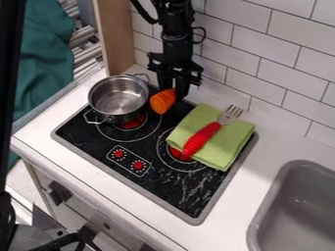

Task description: Take the carrot out of the pot and put between the stoves.

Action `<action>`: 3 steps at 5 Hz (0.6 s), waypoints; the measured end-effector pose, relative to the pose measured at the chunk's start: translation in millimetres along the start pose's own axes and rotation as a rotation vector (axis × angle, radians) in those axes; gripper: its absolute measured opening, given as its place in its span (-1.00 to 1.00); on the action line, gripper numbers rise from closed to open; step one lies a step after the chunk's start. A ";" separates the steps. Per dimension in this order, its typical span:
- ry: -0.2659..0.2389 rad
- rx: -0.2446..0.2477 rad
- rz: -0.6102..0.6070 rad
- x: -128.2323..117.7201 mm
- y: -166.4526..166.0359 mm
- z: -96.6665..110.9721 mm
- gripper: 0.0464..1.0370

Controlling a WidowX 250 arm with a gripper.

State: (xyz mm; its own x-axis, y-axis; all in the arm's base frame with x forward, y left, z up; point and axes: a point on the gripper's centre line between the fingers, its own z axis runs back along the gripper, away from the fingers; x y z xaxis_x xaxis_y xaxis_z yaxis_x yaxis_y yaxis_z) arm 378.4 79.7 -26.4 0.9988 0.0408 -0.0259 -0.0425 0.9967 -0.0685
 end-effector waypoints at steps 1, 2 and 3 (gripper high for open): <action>0.012 -0.012 0.014 -1.1 -2.2 -1.8 -0.23; 0.016 -0.009 0.000 0.1 -5.2 -0.1 0.40; -0.012 0.018 -0.023 1.5 -8.6 14.6 0.91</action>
State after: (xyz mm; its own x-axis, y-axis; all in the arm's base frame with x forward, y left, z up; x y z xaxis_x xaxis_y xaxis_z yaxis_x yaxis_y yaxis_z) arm 380.6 72.2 -11.3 0.9997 0.0187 -0.0129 -0.0193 0.9985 -0.0510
